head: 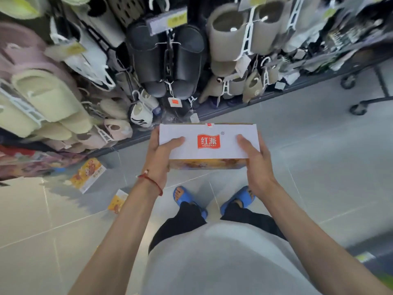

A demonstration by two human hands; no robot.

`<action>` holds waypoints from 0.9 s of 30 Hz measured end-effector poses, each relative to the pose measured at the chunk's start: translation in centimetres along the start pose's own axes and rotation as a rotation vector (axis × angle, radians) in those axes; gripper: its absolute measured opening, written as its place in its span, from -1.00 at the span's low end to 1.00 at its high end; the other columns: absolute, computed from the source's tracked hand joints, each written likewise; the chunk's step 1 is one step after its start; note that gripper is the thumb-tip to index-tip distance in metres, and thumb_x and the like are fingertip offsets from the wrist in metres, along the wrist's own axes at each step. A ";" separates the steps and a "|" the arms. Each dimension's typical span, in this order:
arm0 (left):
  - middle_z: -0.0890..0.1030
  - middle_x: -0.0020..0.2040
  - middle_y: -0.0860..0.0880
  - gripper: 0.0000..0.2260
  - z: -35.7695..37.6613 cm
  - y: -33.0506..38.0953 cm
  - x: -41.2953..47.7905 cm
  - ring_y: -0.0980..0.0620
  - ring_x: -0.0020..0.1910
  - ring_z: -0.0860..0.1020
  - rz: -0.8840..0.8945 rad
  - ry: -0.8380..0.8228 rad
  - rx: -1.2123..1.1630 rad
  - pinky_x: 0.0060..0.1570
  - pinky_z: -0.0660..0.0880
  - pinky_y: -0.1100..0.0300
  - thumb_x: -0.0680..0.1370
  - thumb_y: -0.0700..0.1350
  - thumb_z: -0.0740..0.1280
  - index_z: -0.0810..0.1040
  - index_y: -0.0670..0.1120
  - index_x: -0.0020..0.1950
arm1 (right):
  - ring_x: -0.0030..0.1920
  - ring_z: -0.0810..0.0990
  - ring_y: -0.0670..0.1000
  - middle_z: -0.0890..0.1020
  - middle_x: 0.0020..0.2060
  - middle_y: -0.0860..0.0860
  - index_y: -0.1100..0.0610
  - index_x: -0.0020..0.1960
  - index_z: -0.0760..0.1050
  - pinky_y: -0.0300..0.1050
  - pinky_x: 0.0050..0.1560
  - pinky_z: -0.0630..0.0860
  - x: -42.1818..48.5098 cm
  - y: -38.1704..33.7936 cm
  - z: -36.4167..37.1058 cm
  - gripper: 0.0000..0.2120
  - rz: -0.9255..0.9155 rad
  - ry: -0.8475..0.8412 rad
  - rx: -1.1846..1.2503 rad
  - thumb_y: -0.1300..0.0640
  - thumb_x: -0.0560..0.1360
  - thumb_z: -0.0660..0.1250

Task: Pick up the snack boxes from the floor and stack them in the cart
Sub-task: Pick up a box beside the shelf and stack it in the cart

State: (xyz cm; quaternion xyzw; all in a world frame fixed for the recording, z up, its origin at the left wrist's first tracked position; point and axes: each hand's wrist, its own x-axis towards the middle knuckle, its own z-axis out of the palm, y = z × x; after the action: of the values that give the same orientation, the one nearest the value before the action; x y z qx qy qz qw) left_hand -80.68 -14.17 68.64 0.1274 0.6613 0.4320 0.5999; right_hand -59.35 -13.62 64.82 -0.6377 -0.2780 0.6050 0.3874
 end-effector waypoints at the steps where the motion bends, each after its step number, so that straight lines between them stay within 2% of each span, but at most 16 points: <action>1: 0.63 0.02 0.02 -0.62 1.8 -0.3 -0.1 0.19 -0.32 0.61 0.002 -0.026 0.013 -0.61 0.33 0.39 0.54 -0.28 0.38 0.48 0.05 0.30 | 0.18 0.68 -0.04 0.71 0.15 -0.09 -0.11 0.39 0.50 -0.17 0.11 0.54 0.1 -0.2 -1.8 -0.62 0.010 0.029 0.015 -0.07 0.58 0.41; 3: 0.66 0.08 0.01 -0.61 5.5 -1.2 -0.2 0.06 -0.14 0.64 0.004 -0.066 0.043 -0.58 0.38 0.36 0.53 -0.26 0.40 0.49 0.07 0.29 | 0.17 0.68 -0.05 0.72 0.14 -0.10 -0.12 0.37 0.51 -0.19 0.09 0.53 0.3 -0.5 -5.6 -0.63 0.018 0.072 0.045 -0.07 0.59 0.41; 6: 0.69 0.06 0.06 -0.63 11.2 -2.8 -0.5 -0.03 0.00 0.66 0.020 -0.108 0.103 -0.44 0.51 0.24 0.52 -0.23 0.42 0.51 0.09 0.26 | 0.20 0.67 -0.03 0.70 0.16 -0.10 -0.15 0.38 0.50 -0.09 0.19 0.58 0.9 -1.1 -11.4 -0.63 0.002 0.116 0.079 -0.09 0.58 0.41; 8: 0.71 0.03 0.08 -0.59 15.0 -3.8 -0.7 -0.01 0.00 0.68 0.034 -0.137 0.162 -0.19 0.60 0.06 0.51 -0.21 0.44 0.49 0.06 0.31 | 0.20 0.67 -0.02 0.69 0.18 -0.10 -0.17 0.40 0.47 -0.08 0.20 0.60 1.5 -1.4 -15.0 -0.61 -0.013 0.145 0.102 -0.11 0.59 0.40; 9: 0.72 0.01 0.09 -0.58 16.9 -4.1 -0.9 0.03 -0.03 0.70 0.042 -0.150 0.185 -0.08 0.58 -0.04 0.51 -0.20 0.44 0.49 0.05 0.33 | 0.21 0.67 -0.02 0.68 0.20 -0.10 -0.17 0.42 0.45 -0.09 0.19 0.60 1.9 -1.5 -16.7 -0.56 -0.016 0.161 0.115 -0.13 0.57 0.40; 12: 0.73 0.00 0.08 -0.62 22.4 -5.0 -0.8 0.07 -0.10 0.71 0.049 -0.209 0.242 0.04 0.55 -0.17 0.52 -0.20 0.43 0.51 0.06 0.29 | 0.23 0.66 -0.01 0.66 0.24 -0.10 -0.18 0.47 0.40 -0.04 0.22 0.61 2.7 -2.1 -21.7 -0.43 -0.012 0.238 0.156 -0.22 0.50 0.42; 14: 0.73 0.02 0.06 -0.60 26.1 -5.2 -0.6 0.04 -0.09 0.71 0.062 -0.260 0.287 0.01 0.54 -0.13 0.51 -0.18 0.44 0.50 0.08 0.31 | 0.23 0.66 -0.01 0.67 0.23 -0.11 -0.18 0.47 0.41 -0.07 0.15 0.64 3.1 -2.7 -24.8 -0.48 -0.018 0.283 0.196 -0.18 0.55 0.42; 15: 0.73 0.02 0.05 -0.57 27.8 -5.2 -0.5 0.03 -0.08 0.70 0.068 -0.283 0.308 -0.04 0.55 -0.07 0.50 -0.16 0.45 0.50 0.07 0.33 | 0.22 0.67 -0.01 0.67 0.22 -0.10 -0.16 0.47 0.42 -0.14 0.06 0.65 3.3 -3.1 -26.2 -0.51 -0.026 0.299 0.222 -0.14 0.57 0.41; 17: 0.72 0.05 0.02 -0.56 31.3 -5.2 -0.2 0.02 -0.07 0.69 0.071 -0.329 0.340 -0.20 0.57 0.12 0.51 -0.17 0.44 0.49 0.04 0.37 | 0.19 0.68 -0.03 0.68 0.22 -0.07 -0.11 0.48 0.41 -0.26 -0.13 0.65 3.8 -4.0 -28.8 -0.55 -0.035 0.332 0.261 -0.07 0.61 0.38; 18: 0.71 0.08 0.00 -0.57 33.0 -5.1 0.0 0.02 -0.08 0.69 0.073 -0.355 0.354 -0.30 0.55 0.18 0.53 -0.19 0.42 0.48 0.03 0.37 | 0.18 0.68 -0.03 0.68 0.21 -0.07 -0.11 0.49 0.40 -0.27 -0.14 0.65 4.0 -4.5 -29.9 -0.55 -0.038 0.351 0.273 -0.07 0.62 0.37; 20: 0.71 0.13 -0.04 -0.58 36.3 -5.2 0.5 -0.01 -0.04 0.70 0.073 -0.409 0.390 -0.35 0.54 0.20 0.54 -0.19 0.42 0.48 0.01 0.38 | 0.20 0.68 -0.03 0.68 0.21 -0.09 -0.13 0.50 0.38 -0.18 0.00 0.68 4.8 -5.2 -32.0 -0.53 -0.048 0.395 0.288 -0.09 0.62 0.36; 22: 0.71 0.14 -0.07 -0.57 39.5 -5.1 1.1 -0.04 -0.03 0.70 0.072 -0.453 0.411 -0.27 0.55 0.15 0.52 -0.18 0.44 0.49 0.00 0.37 | 0.19 0.68 -0.03 0.69 0.19 -0.11 -0.13 0.50 0.38 -0.09 0.15 0.66 6.0 -6.0 -34.2 -0.52 -0.060 0.440 0.306 -0.11 0.61 0.36; 24: 0.72 0.10 -0.05 -0.57 42.8 -5.0 1.9 -0.01 -0.08 0.70 0.075 -0.495 0.441 -0.24 0.52 0.14 0.48 -0.14 0.46 0.50 0.01 0.34 | 0.20 0.68 -0.03 0.69 0.19 -0.11 -0.13 0.50 0.37 -0.06 0.19 0.64 7.2 -7.1 -36.3 -0.52 -0.071 0.471 0.325 -0.11 0.61 0.37; 27: 0.71 0.06 -0.06 -0.61 48.0 -4.4 3.4 0.07 -0.21 0.68 0.081 -0.570 0.482 -0.42 0.48 0.28 0.52 -0.18 0.45 0.50 -0.03 0.33 | 0.24 0.65 -0.02 0.67 0.22 -0.11 -0.13 0.48 0.38 0.01 0.27 0.60 9.4 -8.7 -39.2 -0.51 -0.091 0.516 0.330 -0.14 0.59 0.38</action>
State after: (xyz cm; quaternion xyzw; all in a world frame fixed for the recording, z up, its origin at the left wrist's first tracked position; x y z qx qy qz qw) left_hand -36.56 5.64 67.59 0.4060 0.5449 0.2347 0.6951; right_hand -18.60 -7.34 65.56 -0.6856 -0.0966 0.4422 0.5702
